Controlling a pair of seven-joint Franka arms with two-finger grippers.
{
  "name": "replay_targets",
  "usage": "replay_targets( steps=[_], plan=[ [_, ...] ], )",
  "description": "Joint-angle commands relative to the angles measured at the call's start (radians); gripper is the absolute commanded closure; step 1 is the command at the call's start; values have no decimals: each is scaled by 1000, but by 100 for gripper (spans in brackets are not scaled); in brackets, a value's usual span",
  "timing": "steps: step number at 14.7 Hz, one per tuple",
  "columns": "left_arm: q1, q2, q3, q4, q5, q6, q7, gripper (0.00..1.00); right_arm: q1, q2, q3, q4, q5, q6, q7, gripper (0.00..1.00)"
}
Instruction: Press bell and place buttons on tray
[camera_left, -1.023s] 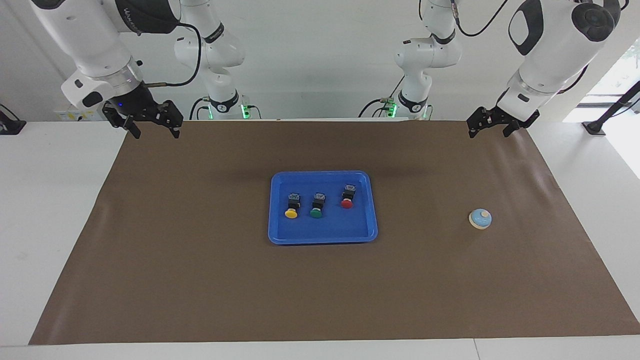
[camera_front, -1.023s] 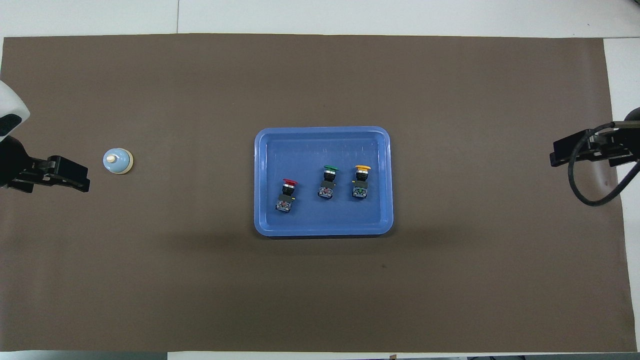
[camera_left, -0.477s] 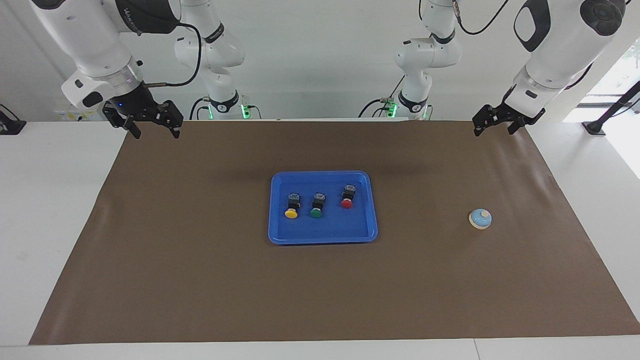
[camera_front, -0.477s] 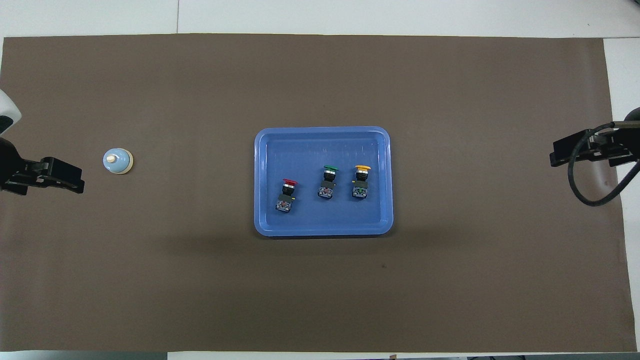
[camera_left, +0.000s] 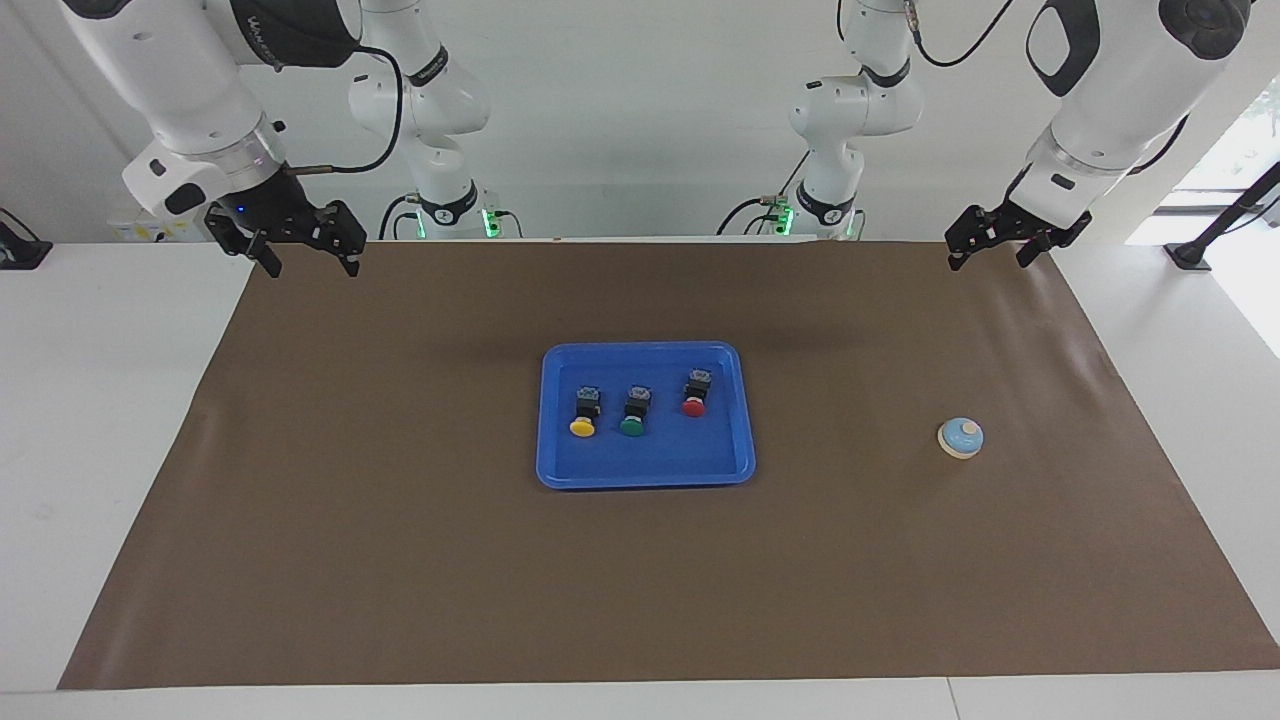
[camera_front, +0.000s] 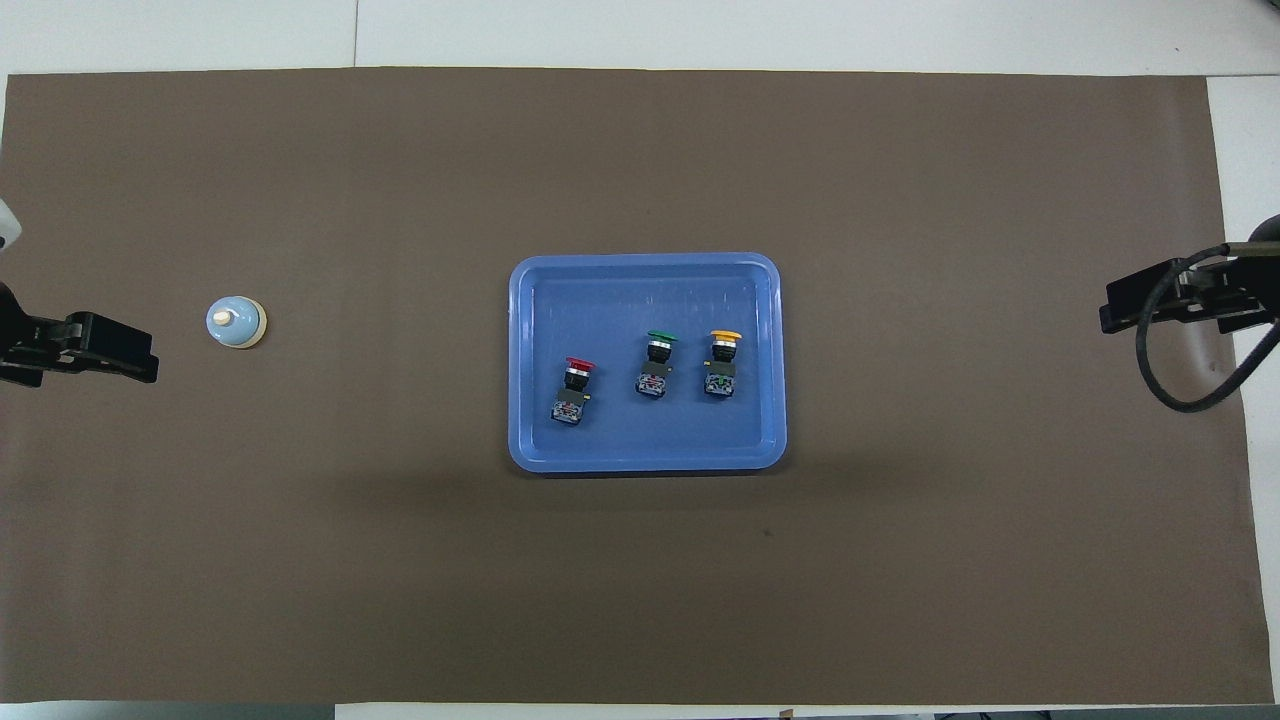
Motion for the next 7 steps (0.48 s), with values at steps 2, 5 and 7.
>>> replay_targets(
  steps=[2,5,7],
  plan=[
    [-3,-24,-1,-26,18,32,1,0,-16,-6,9,0,10,-18,-21,0],
    [-6,-24,-1,-24,18,30,1,0,-16,-6,11,0,10,-17,-21,0],
    [-7,-23,-1,-26,18,24,0,0,-16,-6,9,-2,10,-17,-21,0]
  ],
)
